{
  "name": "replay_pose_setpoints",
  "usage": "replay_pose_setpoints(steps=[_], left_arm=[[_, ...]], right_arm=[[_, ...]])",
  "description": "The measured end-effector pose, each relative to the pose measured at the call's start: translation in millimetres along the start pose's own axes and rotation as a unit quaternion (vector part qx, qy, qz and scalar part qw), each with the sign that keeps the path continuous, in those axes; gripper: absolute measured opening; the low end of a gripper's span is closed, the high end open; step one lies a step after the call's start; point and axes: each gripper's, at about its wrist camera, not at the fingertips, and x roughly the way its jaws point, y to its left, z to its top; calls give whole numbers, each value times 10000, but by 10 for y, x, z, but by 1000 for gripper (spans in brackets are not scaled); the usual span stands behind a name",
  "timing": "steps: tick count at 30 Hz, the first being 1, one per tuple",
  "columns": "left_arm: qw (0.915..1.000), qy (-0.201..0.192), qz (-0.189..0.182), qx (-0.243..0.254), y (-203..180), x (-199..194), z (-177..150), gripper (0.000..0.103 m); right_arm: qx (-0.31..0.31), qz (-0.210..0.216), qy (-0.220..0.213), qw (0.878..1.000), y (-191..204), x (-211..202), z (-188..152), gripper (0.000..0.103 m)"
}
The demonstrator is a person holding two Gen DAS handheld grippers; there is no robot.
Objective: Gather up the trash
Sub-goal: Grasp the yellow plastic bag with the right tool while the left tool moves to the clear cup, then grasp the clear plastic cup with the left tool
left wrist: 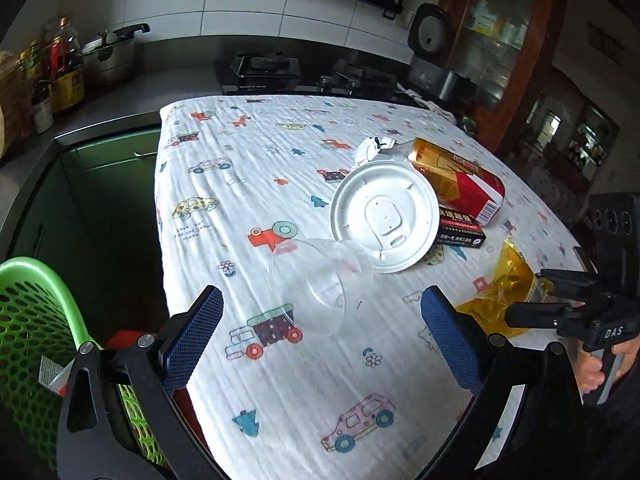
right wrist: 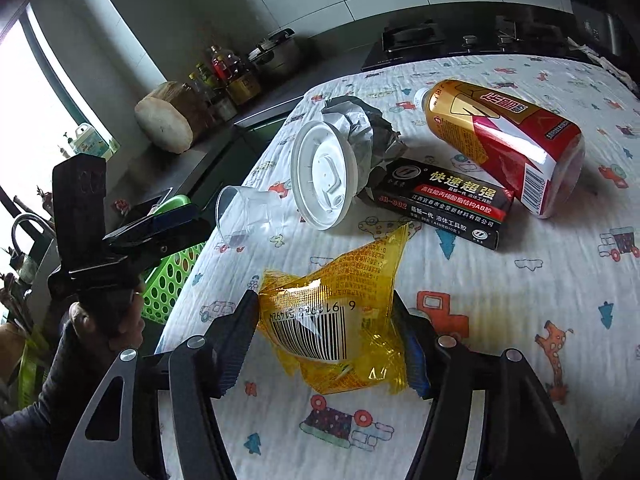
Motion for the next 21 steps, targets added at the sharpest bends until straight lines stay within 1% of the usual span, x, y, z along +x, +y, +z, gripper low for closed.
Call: replay_pose_setpoints(steps=[3,6,7,8,10,12,16,18,21], left_arm=[[9989,117,-167,413,-6,132,34,98],[9971,220,-341,649,21,242,64,98],[9969,228,-316,689,35,279,77,98],[9966,252,-320,709,50,316,93,98],[9952,329,-540,740,91,381,117,98],[9942,405,-672,729,116,456,144,98],[9930,581,-752,697,140,585,163,98],[9922,629,-859,648,141,624,164,98],[9916,615,-968,604,148,638,157,98]], right_arm=[[-44,-36,-48,10000,-3,-87,-20,62],[-80,-67,-86,9999,3,-157,-42,62],[-84,-70,-96,9999,4,-173,-46,62],[-87,-68,-100,9999,1,-184,-49,62],[-85,-75,-90,9999,2,-179,-45,62],[-87,-80,-67,9999,0,-165,-50,62],[-107,-93,-20,9999,-13,-122,-51,62],[-103,-85,-13,9999,-22,-103,-51,62],[-102,-87,-4,9999,-25,-77,-44,62]])
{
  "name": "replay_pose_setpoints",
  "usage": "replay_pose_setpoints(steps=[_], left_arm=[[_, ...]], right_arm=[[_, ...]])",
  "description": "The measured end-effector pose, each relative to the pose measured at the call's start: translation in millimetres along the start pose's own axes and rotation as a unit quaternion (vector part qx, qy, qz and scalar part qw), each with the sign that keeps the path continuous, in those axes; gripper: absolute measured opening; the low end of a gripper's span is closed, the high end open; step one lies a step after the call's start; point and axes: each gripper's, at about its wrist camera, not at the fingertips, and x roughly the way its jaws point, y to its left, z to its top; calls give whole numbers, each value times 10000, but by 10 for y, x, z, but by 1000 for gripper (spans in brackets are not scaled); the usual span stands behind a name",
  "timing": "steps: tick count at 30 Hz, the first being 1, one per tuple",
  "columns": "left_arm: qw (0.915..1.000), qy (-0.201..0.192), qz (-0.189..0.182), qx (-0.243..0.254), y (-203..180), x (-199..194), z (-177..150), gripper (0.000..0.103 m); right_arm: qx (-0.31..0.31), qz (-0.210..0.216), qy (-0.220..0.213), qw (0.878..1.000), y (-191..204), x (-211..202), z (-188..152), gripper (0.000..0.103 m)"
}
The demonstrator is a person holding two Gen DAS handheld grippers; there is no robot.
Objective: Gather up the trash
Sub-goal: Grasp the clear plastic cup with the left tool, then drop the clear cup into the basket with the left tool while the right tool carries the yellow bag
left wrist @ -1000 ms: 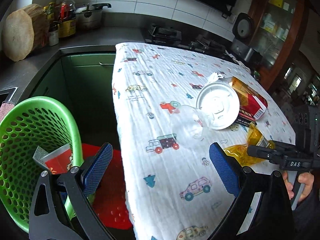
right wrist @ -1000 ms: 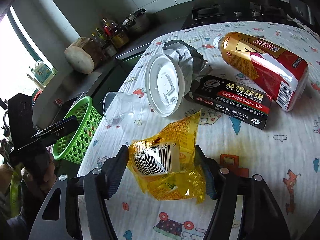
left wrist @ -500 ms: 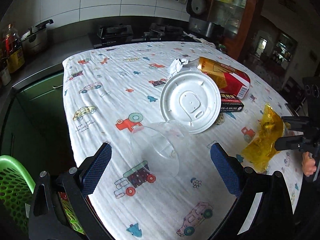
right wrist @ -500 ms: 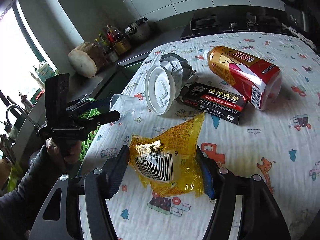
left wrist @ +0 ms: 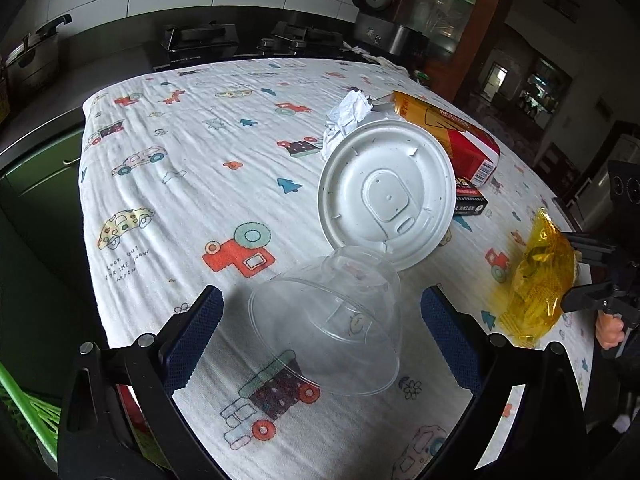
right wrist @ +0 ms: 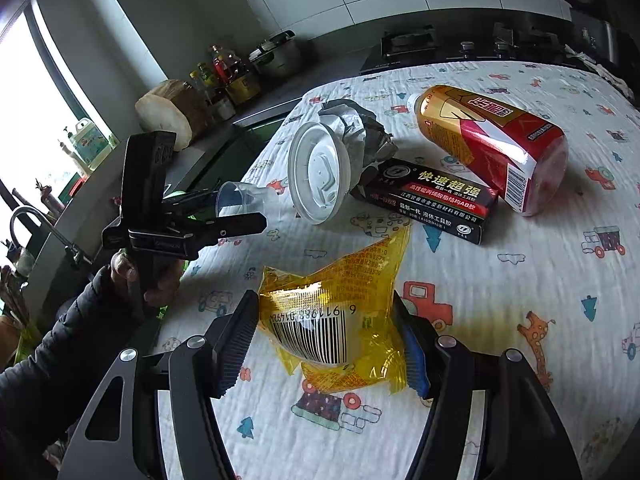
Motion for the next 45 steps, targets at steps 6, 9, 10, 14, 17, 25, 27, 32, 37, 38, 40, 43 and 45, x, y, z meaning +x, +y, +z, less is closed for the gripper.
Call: replay_pose_setpoints(steps=[6,9,10,14,17,25,27,32,37,38,40,43,45], left_arm=[[9998,-184,46,98,-95,-95,-26,73],[9998,-159,146,29,-109,-88,-43,66],[9995,-203,221,44,-126,-103,-54,66],[9989,-280,385,-7,-175,-183,-112,65],[9975,-421,563,-70,-220,-339,-179,65],[9860,-969,1243,-554,-118,-1118,-481,65],[9797,-1030,1551,-740,-15,-1329,-588,65],[9607,-1128,2252,-1171,329,-1811,-929,65],[9396,-973,2784,-1735,743,-2109,-1281,65],[9354,-924,2875,-1839,820,-2139,-1349,65],[9293,-818,2934,-2089,969,-2177,-1492,65],[9228,-716,2982,-2333,1108,-2200,-1665,66],[9200,-711,2995,-2424,1160,-2212,-1740,66]], right_arm=[[-22,-42,-20,10000,16,5,-12,62],[-21,-52,-41,10000,26,-7,-20,62],[-30,-56,-56,10000,39,-18,-28,62],[-95,-72,-91,9999,88,-62,-34,62],[-163,-51,-124,9998,147,-89,-18,62],[-451,162,-166,9987,452,-26,82,62],[-532,226,-149,9982,550,22,115,62],[-788,380,-82,9961,842,170,199,62],[-1003,534,-24,9935,1149,341,306,62],[-1042,567,-1,9929,1210,385,327,62],[-1124,608,34,9918,1334,469,360,62],[-1235,691,95,9899,1514,580,409,62],[-1313,724,116,9886,1624,634,437,62]])
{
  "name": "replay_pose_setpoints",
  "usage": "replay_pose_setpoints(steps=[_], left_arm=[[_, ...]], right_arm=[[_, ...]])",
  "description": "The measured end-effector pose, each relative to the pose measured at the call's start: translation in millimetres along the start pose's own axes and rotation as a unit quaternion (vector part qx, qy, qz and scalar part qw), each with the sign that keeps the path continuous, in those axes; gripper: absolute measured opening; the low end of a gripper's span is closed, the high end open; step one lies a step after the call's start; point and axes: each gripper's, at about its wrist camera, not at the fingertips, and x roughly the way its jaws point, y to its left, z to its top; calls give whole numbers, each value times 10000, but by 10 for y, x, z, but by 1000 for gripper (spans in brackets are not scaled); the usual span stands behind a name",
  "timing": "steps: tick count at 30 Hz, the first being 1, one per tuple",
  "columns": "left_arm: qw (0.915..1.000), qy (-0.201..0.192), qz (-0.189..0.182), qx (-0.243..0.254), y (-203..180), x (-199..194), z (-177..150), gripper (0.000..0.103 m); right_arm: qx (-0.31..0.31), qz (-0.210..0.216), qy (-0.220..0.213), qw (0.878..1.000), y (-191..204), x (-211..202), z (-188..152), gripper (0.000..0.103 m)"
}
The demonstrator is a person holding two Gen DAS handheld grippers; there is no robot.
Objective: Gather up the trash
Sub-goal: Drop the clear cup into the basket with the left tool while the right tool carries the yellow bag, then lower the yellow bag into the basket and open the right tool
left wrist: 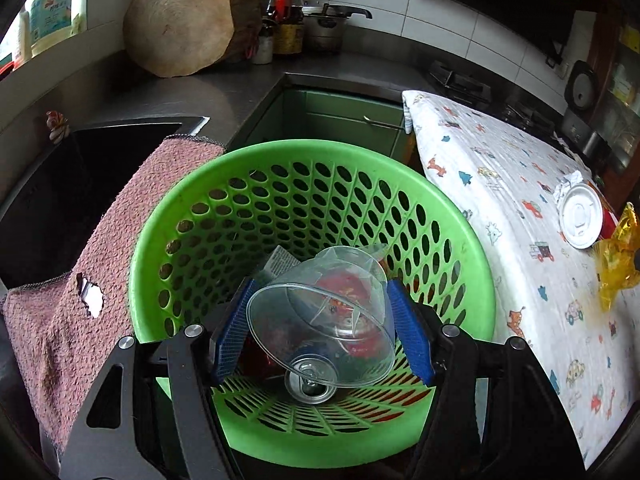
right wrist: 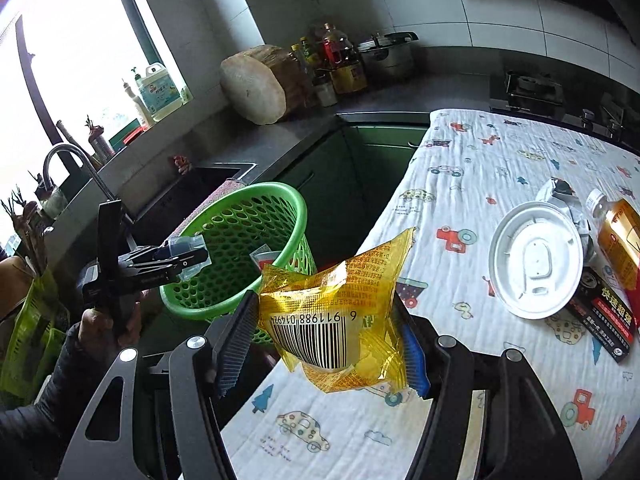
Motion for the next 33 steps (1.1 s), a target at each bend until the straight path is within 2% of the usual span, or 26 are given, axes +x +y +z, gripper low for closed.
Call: replay_pose_setpoints(steps=[5,7,14,25,33], left_arm=[[9999,41,26,-130,127,14,-69,68],[9999,5,38,-163,151,5,-79,75],[9996,-74,44,-282,210,-70,-115,82],[9970,-529,174,-537,331,-472,-197,89],[9941,-767,185,-745,428,-706,-281,92]], right_arm=[[-98,100,34,9999,193,161,137,62],[-118,146,40,9998,255,226,183,62],[-219,274,88,9993,457,412,284,62],[-486,381,249,9978,896,949,432,62],[-607,369,526,9961,1200,1436,392,62]])
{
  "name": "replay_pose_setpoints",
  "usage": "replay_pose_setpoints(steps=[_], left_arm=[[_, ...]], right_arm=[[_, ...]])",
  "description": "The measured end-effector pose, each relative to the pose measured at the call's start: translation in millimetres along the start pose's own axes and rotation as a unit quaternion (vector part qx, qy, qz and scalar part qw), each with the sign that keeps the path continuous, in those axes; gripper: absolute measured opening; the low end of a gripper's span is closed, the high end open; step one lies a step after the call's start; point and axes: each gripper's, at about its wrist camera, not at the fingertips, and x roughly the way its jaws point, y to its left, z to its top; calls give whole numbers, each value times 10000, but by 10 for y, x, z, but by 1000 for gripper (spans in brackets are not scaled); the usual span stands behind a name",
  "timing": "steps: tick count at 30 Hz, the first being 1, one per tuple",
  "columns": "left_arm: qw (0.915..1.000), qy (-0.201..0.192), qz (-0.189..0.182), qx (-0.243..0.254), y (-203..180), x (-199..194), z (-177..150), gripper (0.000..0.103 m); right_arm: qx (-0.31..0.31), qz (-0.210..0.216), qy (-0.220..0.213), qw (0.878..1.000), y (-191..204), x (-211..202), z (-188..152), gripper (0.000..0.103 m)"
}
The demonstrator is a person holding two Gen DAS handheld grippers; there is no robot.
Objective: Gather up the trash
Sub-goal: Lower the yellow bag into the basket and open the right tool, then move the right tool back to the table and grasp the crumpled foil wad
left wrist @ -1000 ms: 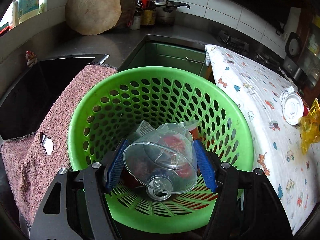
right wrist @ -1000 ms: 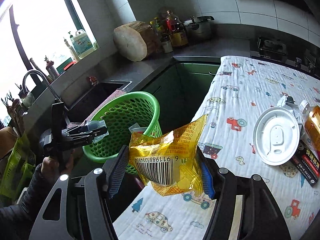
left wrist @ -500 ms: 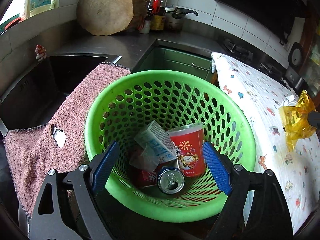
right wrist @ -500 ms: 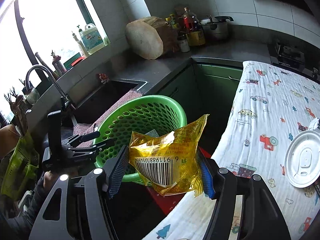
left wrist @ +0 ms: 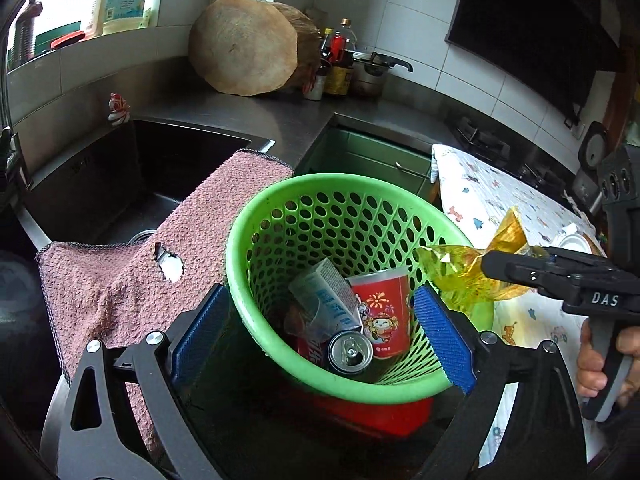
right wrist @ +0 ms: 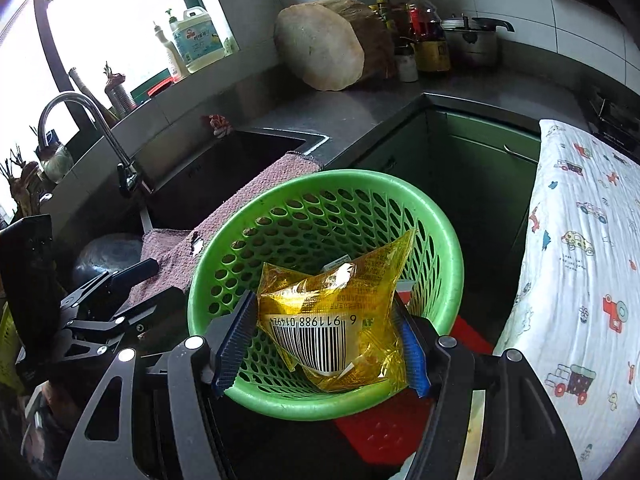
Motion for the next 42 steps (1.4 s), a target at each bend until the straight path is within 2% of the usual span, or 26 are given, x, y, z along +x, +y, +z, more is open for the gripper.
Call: replay_pose_setpoints(steps=[2,7,13,20,30,38,42], left_arm=[[10000,-19,12,-18,11,-25,-15,92],[10000,-16,-10,-73,29,-48,-61,93],[9999,-11,-51,-146,44,-58,-69,93],[9999,-24,-105,-28,-92,-44,-44,94],[9989,89,-358,272,-520,70,3,96],[9965,248,-630,489,-987,226,43,97],[9945,308,-758,653,-1256,308,66,97]], right_arm=[[15,25,70,10000,37,104,-6,65],[36,62,161,9998,86,247,-32,82],[129,102,121,9998,14,164,-49,83],[109,-124,-102,9998,-207,-210,-113,85],[496,-798,-454,9945,-1000,-967,-318,86],[850,-1515,-567,9832,-1814,-1625,-641,86],[1156,-1631,-630,9778,-2192,-1834,-736,86]])
